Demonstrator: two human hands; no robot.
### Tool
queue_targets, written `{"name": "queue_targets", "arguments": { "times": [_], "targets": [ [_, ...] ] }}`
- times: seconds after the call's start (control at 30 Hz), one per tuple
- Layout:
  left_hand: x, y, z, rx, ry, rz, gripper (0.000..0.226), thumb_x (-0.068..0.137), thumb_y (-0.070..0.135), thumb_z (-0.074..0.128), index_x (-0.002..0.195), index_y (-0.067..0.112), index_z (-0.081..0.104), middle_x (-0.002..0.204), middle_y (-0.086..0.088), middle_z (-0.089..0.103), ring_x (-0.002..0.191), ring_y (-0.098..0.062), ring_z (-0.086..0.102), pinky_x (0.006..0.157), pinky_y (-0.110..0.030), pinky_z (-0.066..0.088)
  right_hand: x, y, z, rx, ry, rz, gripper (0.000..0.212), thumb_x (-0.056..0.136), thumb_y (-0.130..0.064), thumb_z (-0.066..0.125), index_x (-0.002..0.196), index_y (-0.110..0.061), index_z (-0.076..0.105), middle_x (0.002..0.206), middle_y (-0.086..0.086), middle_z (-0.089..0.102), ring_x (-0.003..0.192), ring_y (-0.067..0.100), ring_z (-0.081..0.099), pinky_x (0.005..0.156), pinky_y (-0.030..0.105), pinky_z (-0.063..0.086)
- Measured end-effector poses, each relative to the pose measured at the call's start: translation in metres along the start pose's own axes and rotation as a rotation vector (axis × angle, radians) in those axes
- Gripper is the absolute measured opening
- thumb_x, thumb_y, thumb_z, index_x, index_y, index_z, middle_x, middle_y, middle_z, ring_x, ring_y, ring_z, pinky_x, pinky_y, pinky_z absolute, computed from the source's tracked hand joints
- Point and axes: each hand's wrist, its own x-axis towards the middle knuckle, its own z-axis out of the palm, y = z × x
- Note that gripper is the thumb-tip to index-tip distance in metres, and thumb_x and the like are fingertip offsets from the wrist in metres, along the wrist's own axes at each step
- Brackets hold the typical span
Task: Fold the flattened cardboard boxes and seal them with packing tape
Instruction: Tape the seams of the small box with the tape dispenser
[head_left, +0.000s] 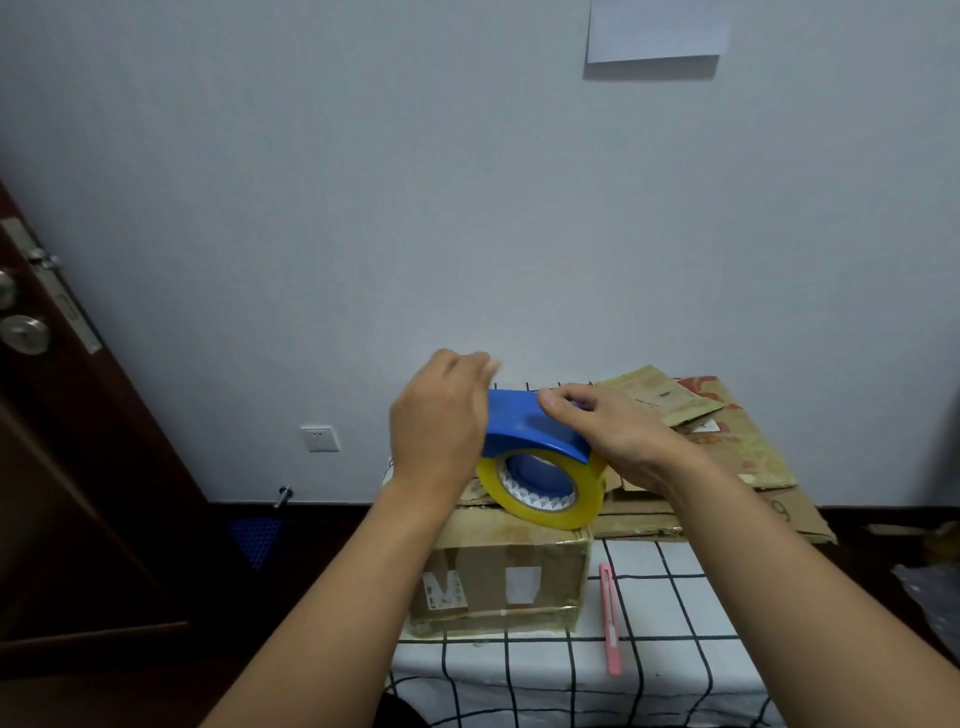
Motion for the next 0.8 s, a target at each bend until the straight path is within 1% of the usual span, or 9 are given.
{"name": "queue_targets", "arguments": {
  "times": [0.1, 0.2, 0.3, 0.37, 0.47, 0.53, 0.6, 0.67, 0.8],
  "targets": [
    [0.013, -0.014, -0.012, -0.077, 0.055, -0.161, 0.023, 0.100, 0.023, 0.052, 0.100, 0.010, 0.071, 0.091, -0.004, 0.068, 0.080, -0.020, 0.060, 0.069, -0.028, 0.043, -0.003, 0.005, -0.005, -0.047, 0.004, -0.047, 0.052, 0.075, -0.059, 0.072, 0.118, -0.031, 0.064, 0.110, -0.007, 0.069, 0.095, 0.012, 0.069, 0.081, 0.028, 0.058],
    [0.019, -0.023, -0.022, -0.113, 0.098, -0.238, 0.019, 0.099, 0.017, 0.055, 0.102, 0.008, 0.071, 0.092, 0.000, 0.069, 0.081, -0.012, 0.055, 0.070, -0.015, 0.033, -0.009, 0.004, -0.006, -0.134, 0.032, -0.077, 0.057, 0.076, -0.057, 0.073, 0.129, -0.041, 0.058, 0.116, -0.017, 0.063, 0.101, 0.007, 0.065, 0.084, 0.026, 0.057],
    [0.018, -0.031, -0.029, -0.169, 0.116, -0.340, 0.018, 0.098, 0.017, 0.057, 0.103, 0.008, 0.072, 0.085, 0.005, 0.064, 0.080, -0.016, 0.059, 0.072, -0.023, 0.041, -0.014, -0.001, -0.007, -0.294, 0.069, -0.140, 0.050, 0.084, -0.054, 0.068, 0.132, -0.045, 0.055, 0.116, -0.028, 0.057, 0.100, -0.008, 0.058, 0.075, 0.010, 0.048],
    [0.017, -0.037, -0.031, -0.202, 0.110, -0.415, 0.020, 0.098, 0.020, 0.057, 0.110, 0.010, 0.070, 0.085, 0.001, 0.068, 0.082, -0.019, 0.063, 0.075, -0.027, 0.047, -0.014, -0.005, -0.008, -0.457, 0.093, -0.162, 0.045, 0.089, -0.055, 0.062, 0.132, -0.045, 0.054, 0.116, -0.021, 0.060, 0.098, -0.001, 0.059, 0.078, 0.017, 0.048],
    [0.015, -0.040, -0.035, -0.271, 0.105, -0.524, 0.031, 0.097, 0.021, 0.059, 0.126, 0.013, 0.061, 0.083, 0.001, 0.068, 0.079, -0.012, 0.063, 0.072, -0.008, 0.044, -0.011, -0.014, -0.005, -0.706, 0.077, -0.118, 0.036, 0.094, -0.049, 0.051, 0.129, -0.040, 0.047, 0.105, -0.001, 0.063, 0.086, 0.014, 0.059, 0.075, 0.036, 0.051],
    [0.014, -0.043, -0.035, -0.304, 0.115, -0.551, 0.023, 0.096, 0.020, 0.060, 0.118, 0.014, 0.063, 0.079, 0.005, 0.067, 0.077, -0.011, 0.064, 0.079, -0.019, 0.052, -0.010, -0.020, 0.002, -0.766, 0.045, -0.093, 0.037, 0.094, -0.050, 0.050, 0.125, -0.031, 0.043, 0.096, -0.001, 0.059, 0.079, 0.015, 0.056, 0.066, 0.034, 0.046],
    [0.012, -0.046, -0.035, -0.346, 0.130, -0.574, 0.008, 0.096, 0.019, 0.059, 0.103, 0.018, 0.064, 0.077, 0.007, 0.066, 0.074, -0.010, 0.067, 0.080, -0.036, 0.056, -0.008, -0.023, 0.009, -0.789, 0.015, -0.107, 0.053, 0.087, -0.064, 0.057, 0.120, -0.026, 0.038, 0.091, -0.008, 0.053, 0.075, 0.010, 0.055, 0.059, 0.028, 0.042],
    [0.010, -0.049, -0.035, -0.397, 0.156, -0.594, 0.007, 0.097, 0.020, 0.057, 0.095, 0.022, 0.062, 0.078, 0.006, 0.067, 0.067, -0.005, 0.068, 0.077, -0.041, 0.058, -0.003, -0.022, 0.013, -0.855, 0.011, -0.133, 0.065, 0.079, -0.071, 0.062, 0.116, -0.025, 0.035, 0.091, -0.009, 0.052, 0.074, 0.006, 0.054, 0.057, 0.024, 0.042],
    [0.007, -0.058, -0.038, -0.411, 0.180, -0.620, 0.016, 0.100, 0.030, 0.053, 0.085, 0.031, 0.059, 0.075, 0.003, 0.068, 0.065, -0.007, 0.069, 0.072, -0.046, 0.059, 0.002, -0.020, 0.014, -0.841, -0.013, -0.175, 0.058, 0.084, -0.061, 0.064, 0.126, -0.033, 0.035, 0.103, -0.002, 0.054, 0.077, 0.006, 0.054, 0.060, 0.023, 0.042]
  ]
}}
